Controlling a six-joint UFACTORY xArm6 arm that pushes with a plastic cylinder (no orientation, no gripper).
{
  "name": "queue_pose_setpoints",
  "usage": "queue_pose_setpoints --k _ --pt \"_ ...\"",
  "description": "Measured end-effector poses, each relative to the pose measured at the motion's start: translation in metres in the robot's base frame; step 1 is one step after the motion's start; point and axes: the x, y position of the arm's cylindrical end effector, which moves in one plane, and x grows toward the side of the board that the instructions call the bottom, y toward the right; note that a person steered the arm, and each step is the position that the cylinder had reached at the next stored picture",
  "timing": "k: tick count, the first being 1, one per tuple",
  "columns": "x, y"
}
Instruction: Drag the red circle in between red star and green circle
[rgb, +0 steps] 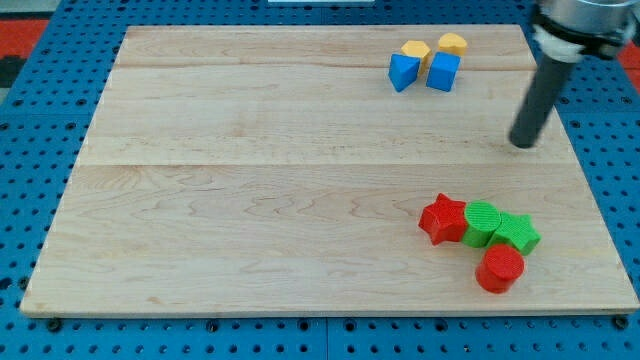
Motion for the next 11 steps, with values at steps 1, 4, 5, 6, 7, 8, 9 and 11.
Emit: queue_pose_setpoints --k 1,4,5,6,7,8,9,11 --pt "0.059 0.023" --pt "0.187 -0.061" --pt "0.169 -0.1" --pt "0.135 -0.101" --pt "0.128 -0.121" --pt "0.134 -0.124" --pt "0.141 -0.116" --pt "0.084 -0.173"
